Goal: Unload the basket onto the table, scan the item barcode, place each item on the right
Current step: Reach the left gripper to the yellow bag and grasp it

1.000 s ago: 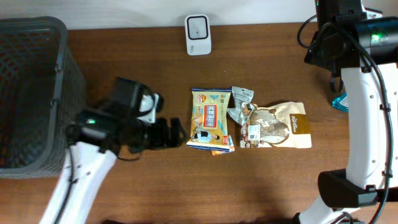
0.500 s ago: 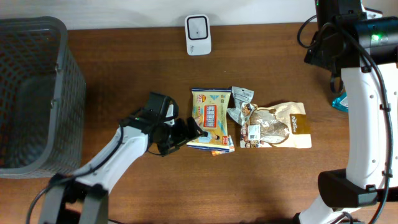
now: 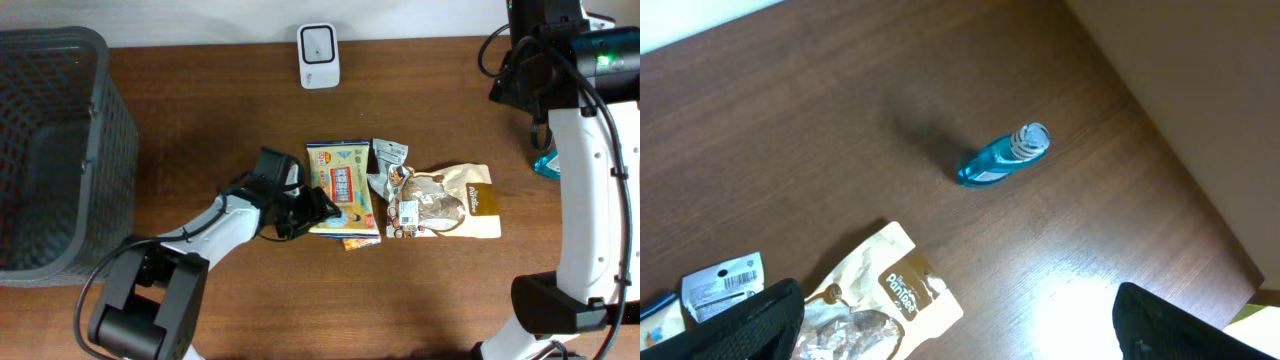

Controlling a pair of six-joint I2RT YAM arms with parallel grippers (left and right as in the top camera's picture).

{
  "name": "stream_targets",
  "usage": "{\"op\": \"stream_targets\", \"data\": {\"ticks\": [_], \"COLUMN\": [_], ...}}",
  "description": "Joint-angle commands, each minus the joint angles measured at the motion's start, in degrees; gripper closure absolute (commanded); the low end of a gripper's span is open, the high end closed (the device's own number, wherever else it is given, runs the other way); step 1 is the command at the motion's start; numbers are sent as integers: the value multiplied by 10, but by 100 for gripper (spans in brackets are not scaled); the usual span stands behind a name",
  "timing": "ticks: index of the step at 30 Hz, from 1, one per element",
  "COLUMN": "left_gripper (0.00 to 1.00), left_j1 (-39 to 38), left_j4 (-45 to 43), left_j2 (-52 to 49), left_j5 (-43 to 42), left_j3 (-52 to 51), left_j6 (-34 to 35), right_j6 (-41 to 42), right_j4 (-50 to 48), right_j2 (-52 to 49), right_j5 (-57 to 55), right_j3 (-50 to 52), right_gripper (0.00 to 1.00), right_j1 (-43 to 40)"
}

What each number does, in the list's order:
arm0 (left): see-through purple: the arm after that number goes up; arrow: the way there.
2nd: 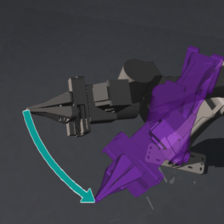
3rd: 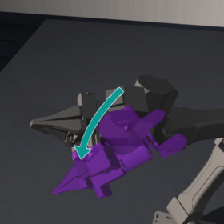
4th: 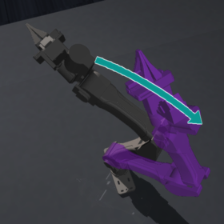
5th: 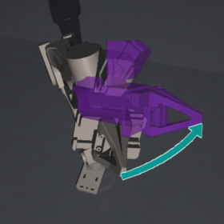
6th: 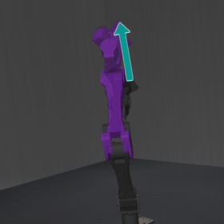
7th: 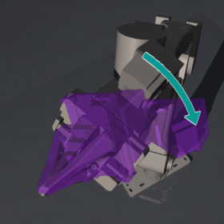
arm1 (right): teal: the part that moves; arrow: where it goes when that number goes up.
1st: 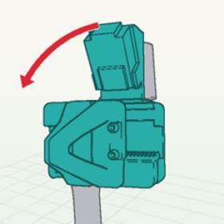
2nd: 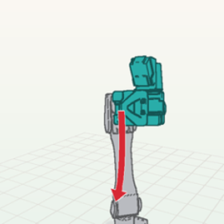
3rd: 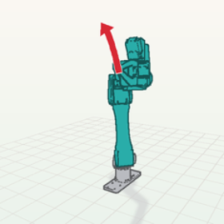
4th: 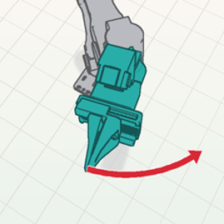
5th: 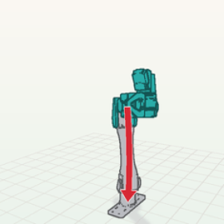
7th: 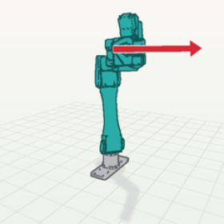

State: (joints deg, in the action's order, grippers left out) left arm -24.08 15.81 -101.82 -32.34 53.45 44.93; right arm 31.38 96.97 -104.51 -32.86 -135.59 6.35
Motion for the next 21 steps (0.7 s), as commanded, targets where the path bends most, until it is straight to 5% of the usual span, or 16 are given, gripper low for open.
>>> {"op": "stream_targets", "data": {"ticks": [1, 7, 17, 21], "left_gripper": [46, 100, 100, 100], "left_j1": [-21, -25, -25, -25], "left_j4": [-23, -26, -29, 9], "left_j2": [-17, -27, 41, 131], "left_j5": [31, 82, 88, 193], "left_j3": [-2, -2, 12, 15], "left_j6": [-1, -2, -92, -143], "right_j6": [4, 4, 4, 4], "right_j4": [2, 2, 2, 2], "right_j2": [0, 0, 0, 0], "right_j5": [-1, -1, -1, -1], "right_j3": [-7, -7, -7, -7], "right_gripper": [1, 2, 2, 1], "right_j1": [-1, -1, -1, 0]}}
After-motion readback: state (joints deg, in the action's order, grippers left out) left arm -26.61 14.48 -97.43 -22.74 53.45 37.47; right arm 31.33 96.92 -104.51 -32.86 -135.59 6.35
